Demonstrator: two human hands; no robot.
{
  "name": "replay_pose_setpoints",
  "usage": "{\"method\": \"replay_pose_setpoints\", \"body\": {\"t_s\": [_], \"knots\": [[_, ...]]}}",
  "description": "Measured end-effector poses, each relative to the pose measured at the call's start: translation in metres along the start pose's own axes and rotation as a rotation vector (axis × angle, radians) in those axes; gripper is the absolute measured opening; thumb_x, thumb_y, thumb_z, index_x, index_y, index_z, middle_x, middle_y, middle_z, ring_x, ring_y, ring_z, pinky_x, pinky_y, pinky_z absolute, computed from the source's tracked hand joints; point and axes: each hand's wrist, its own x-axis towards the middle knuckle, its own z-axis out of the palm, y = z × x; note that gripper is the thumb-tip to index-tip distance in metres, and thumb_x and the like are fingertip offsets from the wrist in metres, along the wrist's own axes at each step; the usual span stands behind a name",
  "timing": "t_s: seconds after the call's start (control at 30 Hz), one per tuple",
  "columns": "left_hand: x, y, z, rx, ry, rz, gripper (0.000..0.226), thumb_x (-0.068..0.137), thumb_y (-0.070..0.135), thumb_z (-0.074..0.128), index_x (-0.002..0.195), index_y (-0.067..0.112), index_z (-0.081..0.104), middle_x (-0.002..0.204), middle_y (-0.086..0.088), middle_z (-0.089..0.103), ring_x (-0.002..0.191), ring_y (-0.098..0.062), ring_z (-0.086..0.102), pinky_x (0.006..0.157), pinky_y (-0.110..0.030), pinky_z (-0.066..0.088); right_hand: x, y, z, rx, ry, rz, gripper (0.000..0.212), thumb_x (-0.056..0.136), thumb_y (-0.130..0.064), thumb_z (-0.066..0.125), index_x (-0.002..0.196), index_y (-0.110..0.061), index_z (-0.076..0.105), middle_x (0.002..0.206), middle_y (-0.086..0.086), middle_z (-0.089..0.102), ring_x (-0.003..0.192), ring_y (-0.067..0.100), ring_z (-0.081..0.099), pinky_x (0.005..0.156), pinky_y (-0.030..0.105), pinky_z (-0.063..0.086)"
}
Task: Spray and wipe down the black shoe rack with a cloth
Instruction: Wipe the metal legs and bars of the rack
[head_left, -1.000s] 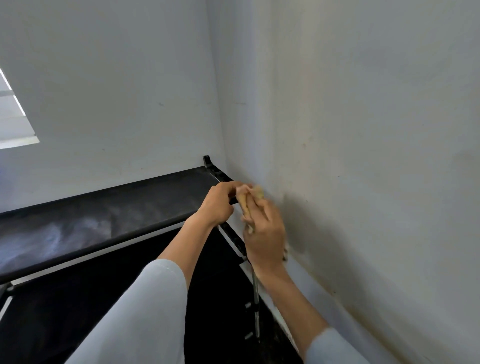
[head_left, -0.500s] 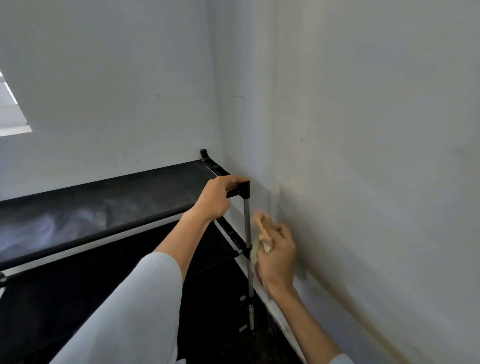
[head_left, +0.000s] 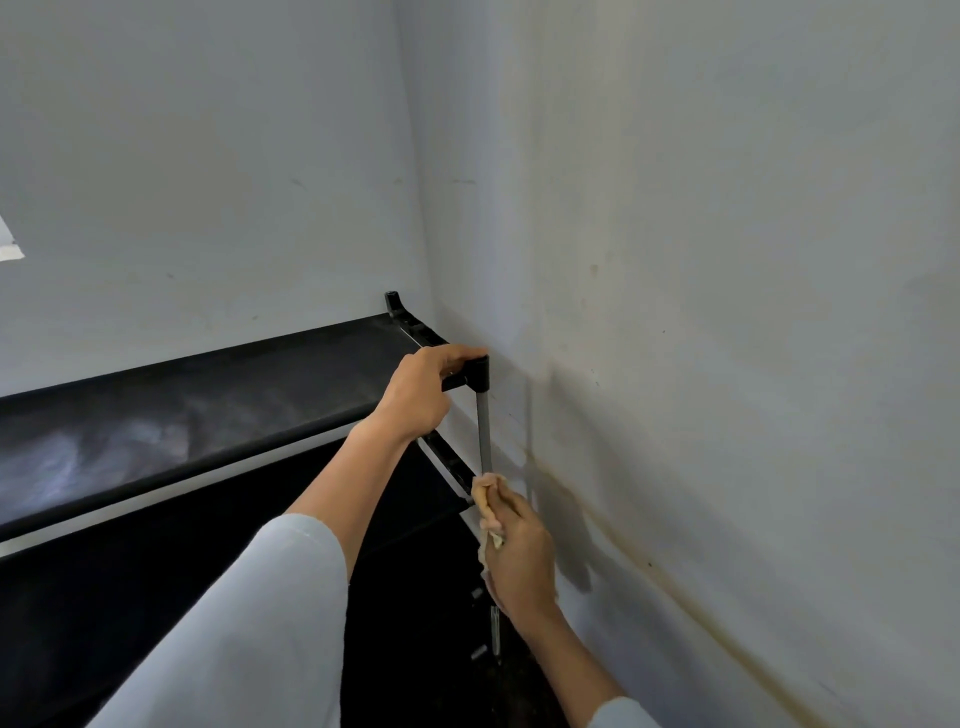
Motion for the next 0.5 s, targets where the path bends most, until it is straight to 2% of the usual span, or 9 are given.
{"method": "replay_pose_setpoints", "body": {"t_s": [0.1,0.13,0.2,0.27,0.33,0.4,0.43,0.5], "knots": [[0.001,-0.003,0.001,-0.02,0.007,0.017,0.083,0.068,-0.03,0.034,0.13,0.021,0.056,0.127,-0.004,0.06,0.125,-0.016,0.051,0.104,-0.024,0.039,0.01,-0.03,-0.019,0.077,0.053,-0.051,0.036,0.096,-0.013,0.053,0.12,-0.039,0.057,0.091,-0.021,0.058,0.079,0.0,0.061,0.073,0.016,0.052],[0.001,-0.004,0.002,-0.025,0.01,0.019,0.083,0.068,-0.03,0.034,0.129,0.022,0.056,0.126,-0.004,0.061,0.124,-0.016,0.052,0.105,-0.027,0.04,0.017,-0.042,-0.023,0.087,0.141,-0.119,0.037,0.093,-0.008,0.057,0.12,-0.034,0.06,0.092,-0.019,0.058,0.078,-0.002,0.059,0.074,0.014,0.052],[0.002,-0.005,0.002,-0.016,0.015,0.03,0.081,0.069,-0.029,0.036,0.129,0.021,0.056,0.126,-0.003,0.061,0.123,-0.015,0.052,0.105,-0.028,0.04,0.036,-0.061,-0.023,0.06,0.317,-0.268,0.041,0.084,0.0,0.064,0.123,-0.014,0.063,0.103,-0.009,0.062,0.087,-0.001,0.057,0.082,0.006,0.048],[0.002,-0.004,0.002,-0.008,0.02,0.046,0.079,0.07,-0.029,0.038,0.13,0.02,0.056,0.127,-0.003,0.061,0.123,-0.014,0.052,0.104,-0.025,0.04,0.049,-0.07,-0.015,-0.012,0.357,-0.33,0.042,0.085,-0.007,0.06,0.128,-0.008,0.059,0.107,0.003,0.066,0.089,0.007,0.059,0.081,0.012,0.05],[0.001,-0.004,0.002,-0.008,0.021,0.041,0.079,0.071,-0.029,0.037,0.13,0.02,0.055,0.128,-0.003,0.06,0.124,-0.015,0.052,0.102,-0.02,0.038,0.044,-0.057,-0.005,-0.111,0.292,-0.319,0.041,0.093,-0.023,0.047,0.132,-0.017,0.056,0.102,-0.001,0.067,0.082,0.002,0.057,0.074,0.013,0.05],[0.0,-0.004,0.004,0.01,0.033,0.026,0.081,0.071,-0.029,0.036,0.131,0.021,0.055,0.129,-0.003,0.059,0.125,-0.016,0.051,0.1,-0.019,0.037,0.02,-0.032,-0.001,-0.11,0.134,-0.156,0.031,0.099,-0.036,0.041,0.127,-0.04,0.054,0.097,-0.018,0.061,0.075,-0.008,0.054,0.07,0.008,0.047],[0.001,-0.004,0.004,0.025,0.041,0.02,0.081,0.071,-0.029,0.036,0.131,0.023,0.054,0.129,-0.002,0.059,0.125,-0.016,0.051,0.1,-0.02,0.037,0.009,-0.019,-0.002,-0.104,0.029,-0.052,0.027,0.1,-0.037,0.04,0.119,-0.05,0.055,0.091,-0.024,0.058,0.069,-0.007,0.054,0.065,0.007,0.044],[0.001,-0.004,0.006,0.05,0.058,0.019,0.082,0.071,-0.028,0.036,0.131,0.025,0.054,0.13,-0.001,0.059,0.126,-0.017,0.05,0.102,-0.025,0.038,-0.009,0.004,-0.009,-0.154,-0.191,0.07,0.032,0.1,-0.027,0.04,0.089,-0.052,0.058,0.071,-0.02,0.051,0.057,-0.002,0.048,0.054,0.01,0.038]]}}
